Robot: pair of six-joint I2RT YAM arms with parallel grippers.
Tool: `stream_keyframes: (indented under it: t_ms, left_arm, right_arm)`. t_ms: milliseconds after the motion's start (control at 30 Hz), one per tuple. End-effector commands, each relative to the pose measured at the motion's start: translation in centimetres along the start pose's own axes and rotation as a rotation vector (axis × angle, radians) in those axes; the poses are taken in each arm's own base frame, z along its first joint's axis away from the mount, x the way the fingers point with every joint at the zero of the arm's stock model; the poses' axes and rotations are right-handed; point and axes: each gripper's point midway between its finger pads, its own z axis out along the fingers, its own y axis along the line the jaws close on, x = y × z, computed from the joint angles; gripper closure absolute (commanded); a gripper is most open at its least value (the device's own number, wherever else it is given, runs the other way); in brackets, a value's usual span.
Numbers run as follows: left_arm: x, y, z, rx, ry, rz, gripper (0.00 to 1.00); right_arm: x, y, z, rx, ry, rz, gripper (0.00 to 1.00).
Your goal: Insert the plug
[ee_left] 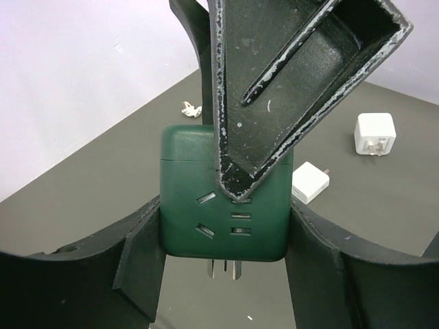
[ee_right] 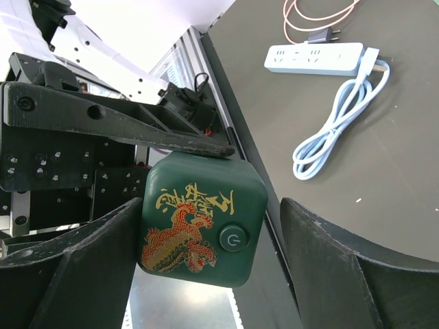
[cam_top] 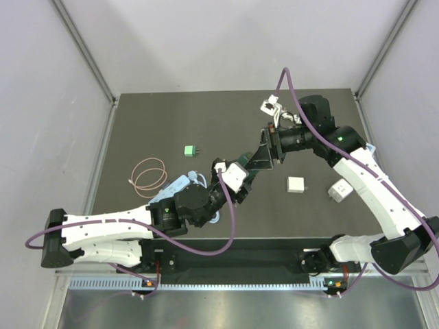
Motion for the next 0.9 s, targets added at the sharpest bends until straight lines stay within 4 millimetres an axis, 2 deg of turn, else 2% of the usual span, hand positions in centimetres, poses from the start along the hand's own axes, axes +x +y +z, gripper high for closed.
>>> stream_keyframes:
  t_ms: [0,167,333,367,500,567,600,633,667,700,800,867]
  left_arm:
    - [-3.1,0.9,-0.6,-0.011,-0.089,-0.074,1.0]
    - [-3.1,0.7,-0.4,-0.007,-0.084,-0.068,1.0]
    - [-4.1,0.8,-0.8,0.002,-0.105,-0.116,1.0]
    - [-4.2,0.4,-0.9,0.025,-0.105,-0.14,1.0]
    - [-5.4,-0.2,-1.9,0.099,-0.096,-0.213,1.0]
    - [-5.9,-0.6,-2.3,0.134,-0.071,-0.267,1.0]
    - [-6.2,-1.4,-2.6,0.194,-0.067,-0.287,1.0]
    - [-6.9,-1.1,-2.6,0.209,-0.068,-0.315,1.0]
    - [-6.3,-1.5,-2.8,0.245,-0.025,-0.349,1.0]
    - [-6.5,-2.3,-3.1,0.31,-0.014,-0.374,1.0]
    - [-7.0,-1.7,-3.0,0.374,0.011,-0.474,1.0]
    - [-7.5,-1.2,-3.1,0.462,0.026,-0.556,1.0]
  right_arm:
    - [-1.2,1.0,-0.2,-0.02,-0.042,-0.059,0.22]
    - [-0.9,1.2,-0.3,-0.033,-0.037,-0.054,0.26]
    - [-0.9,1.0,-1.2,0.019,-0.03,-0.115,0.12]
    - [-1.5,0.9,-1.7,0.041,-0.049,-0.136,0.11]
    - [-4.5,2.8,-3.5,0.042,-0.139,-0.267,0.08]
    - [-5.3,3.7,-3.7,0.012,-0.172,-0.351,0.08]
    - [-4.8,4.0,-3.9,-0.003,-0.181,-0.374,0.08]
    - [-4.7,4.7,-4.0,-0.03,-0.193,-0.407,0.07]
    - [-4.6,4.9,-4.1,-0.042,-0.201,-0.429,0.07]
    - [-4.4,5.2,-4.3,-0.049,-0.222,-0.46,0.06]
    - [-3.6,6.4,-4.9,-0.09,-0.23,-0.53,0.04]
    - [-3.2,6.8,-5.2,-0.102,-0.24,-0.65,0.04]
